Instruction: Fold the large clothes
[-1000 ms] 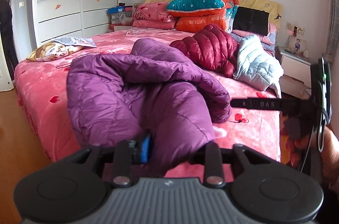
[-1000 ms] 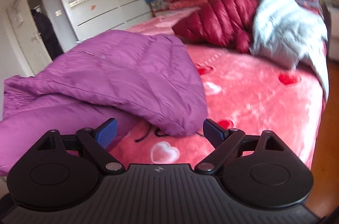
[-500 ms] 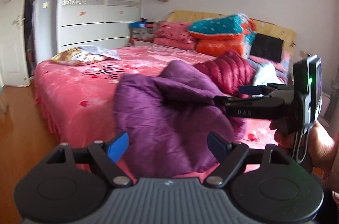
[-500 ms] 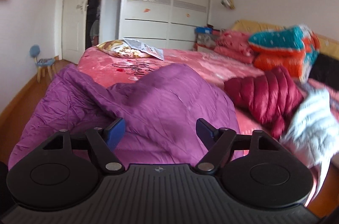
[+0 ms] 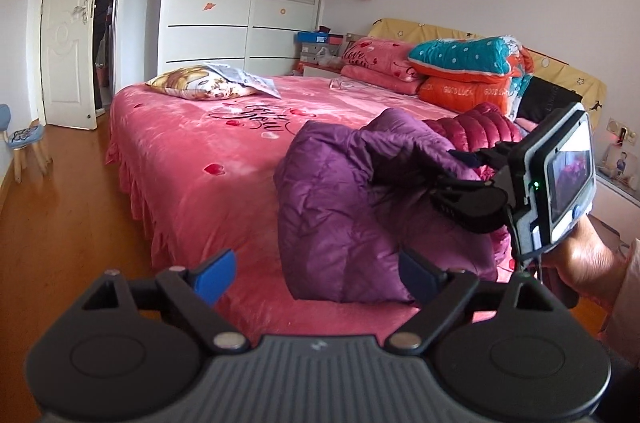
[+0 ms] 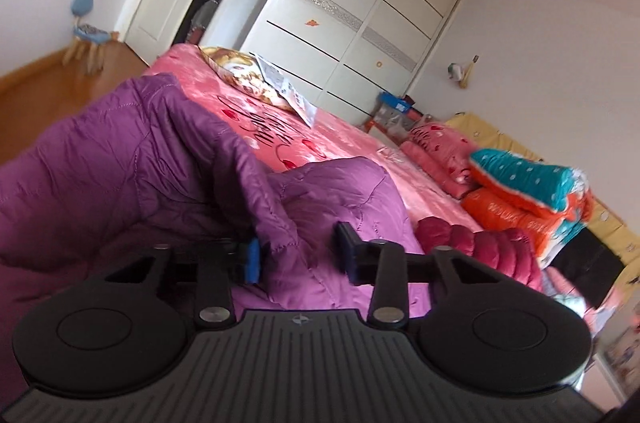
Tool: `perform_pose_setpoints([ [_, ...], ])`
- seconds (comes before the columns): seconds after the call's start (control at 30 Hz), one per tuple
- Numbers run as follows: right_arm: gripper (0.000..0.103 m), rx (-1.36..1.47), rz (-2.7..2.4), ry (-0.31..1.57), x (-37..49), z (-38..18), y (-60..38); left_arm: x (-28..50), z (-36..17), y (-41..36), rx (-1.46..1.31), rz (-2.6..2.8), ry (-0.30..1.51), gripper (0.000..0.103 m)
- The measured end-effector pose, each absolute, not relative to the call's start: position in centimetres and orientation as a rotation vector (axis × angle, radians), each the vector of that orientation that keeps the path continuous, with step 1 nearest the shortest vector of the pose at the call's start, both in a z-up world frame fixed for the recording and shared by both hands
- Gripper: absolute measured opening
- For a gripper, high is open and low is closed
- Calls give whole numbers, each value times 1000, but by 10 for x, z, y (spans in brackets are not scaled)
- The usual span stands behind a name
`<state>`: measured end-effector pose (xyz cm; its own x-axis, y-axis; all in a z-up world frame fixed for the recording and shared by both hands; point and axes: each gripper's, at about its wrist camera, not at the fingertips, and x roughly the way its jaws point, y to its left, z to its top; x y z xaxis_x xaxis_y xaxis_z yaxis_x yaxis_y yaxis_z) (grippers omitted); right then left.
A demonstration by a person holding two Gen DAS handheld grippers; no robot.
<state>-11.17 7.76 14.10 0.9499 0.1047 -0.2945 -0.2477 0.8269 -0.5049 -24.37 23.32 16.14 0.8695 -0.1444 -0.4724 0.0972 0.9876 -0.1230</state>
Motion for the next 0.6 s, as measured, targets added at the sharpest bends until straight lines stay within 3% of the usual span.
perform_pose_setpoints([
  [0.1,26,-561,96,208,-118,142,69,-243,159,232,-84,-120,505,94],
  [0.2,22,-504,-29,173,-122,150,42,-241,157,229,-75,-119,520,95],
  [0.43,18,-280,-333,217,-133,162,-73,-238,150,216,-44,-142,546,96],
  [0.6,17,-76,-553,332,-150,134,-173,-231,145,199,-9,-175,564,96],
])
